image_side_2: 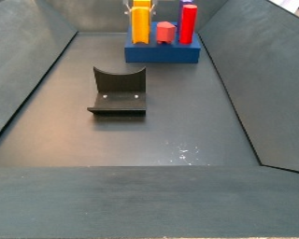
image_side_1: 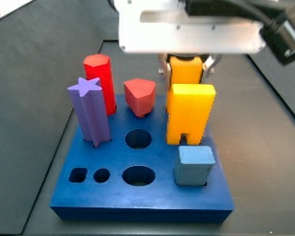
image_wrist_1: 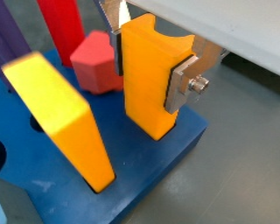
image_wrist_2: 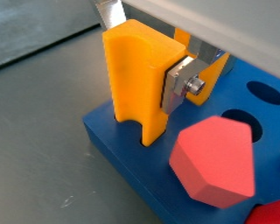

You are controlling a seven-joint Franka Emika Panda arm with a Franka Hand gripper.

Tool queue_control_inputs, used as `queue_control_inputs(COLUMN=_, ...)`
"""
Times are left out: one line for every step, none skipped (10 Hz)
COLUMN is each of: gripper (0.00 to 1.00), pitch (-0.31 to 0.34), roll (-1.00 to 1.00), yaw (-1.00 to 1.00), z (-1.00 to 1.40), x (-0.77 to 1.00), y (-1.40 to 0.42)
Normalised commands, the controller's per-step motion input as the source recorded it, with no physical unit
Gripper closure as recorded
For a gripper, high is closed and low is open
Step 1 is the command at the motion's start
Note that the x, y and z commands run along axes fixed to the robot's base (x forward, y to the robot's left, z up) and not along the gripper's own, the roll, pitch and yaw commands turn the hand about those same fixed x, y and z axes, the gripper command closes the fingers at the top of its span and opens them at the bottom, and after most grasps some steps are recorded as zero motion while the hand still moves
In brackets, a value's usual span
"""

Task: Pick up the arch object. Move up. Rotate the arch object. Move to above the board. Insert the arch object.
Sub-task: Insert the arch object.

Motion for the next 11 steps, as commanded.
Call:
queue_control_inputs(gripper=1.00, pitch=-0.027, roll=-0.06, yaw=0.00, z=-0.25, x=0.00, y=0.00)
queue_control_inputs(gripper=1.00, pitch=-0.016, roll=0.00, yaw=0.00, z=-0.29, x=0.00, y=0.00)
queue_control_inputs(gripper=1.00, pitch=-0.027, roll=0.00, yaw=0.00, z=-0.34, x=0.00, y=0.00)
queue_control_inputs(gripper=1.00, pitch=-0.016, roll=0.00, yaw=0.00, z=-0.33, x=0.01, y=0.00)
queue_control_inputs(gripper=1.00, pitch=-0.021, roll=0.04, yaw=0.00, z=-0.38, x=0.00, y=-0.07)
queue_control_inputs(gripper=1.00, pitch=-0.001, roll=0.15, yaw=0.00, z=-0.37, x=0.00, y=-0.11)
queue_control_inputs(gripper=1.00, pitch=0.000, roll=0.16, yaw=0.00, z=-0.36, x=0.00, y=-0.10)
queue_control_inputs(gripper=1.00, pitch=0.000, roll=0.13, yaw=0.00, z=-0.34, x=0.00, y=-0.07)
queue_control_inputs(gripper=1.00, pitch=0.000, roll=0.00, yaw=-0.02, z=-0.07, x=0.00, y=0.00)
queue_control_inputs(gripper=1.00, pitch=-0.046, roll=-0.08, yaw=0.00, z=-0.01, x=0.00, y=0.05)
queue_control_inputs(gripper=1.00, pitch=0.000, roll=0.00, yaw=0.00, z=0.00, x=0.00, y=0.00)
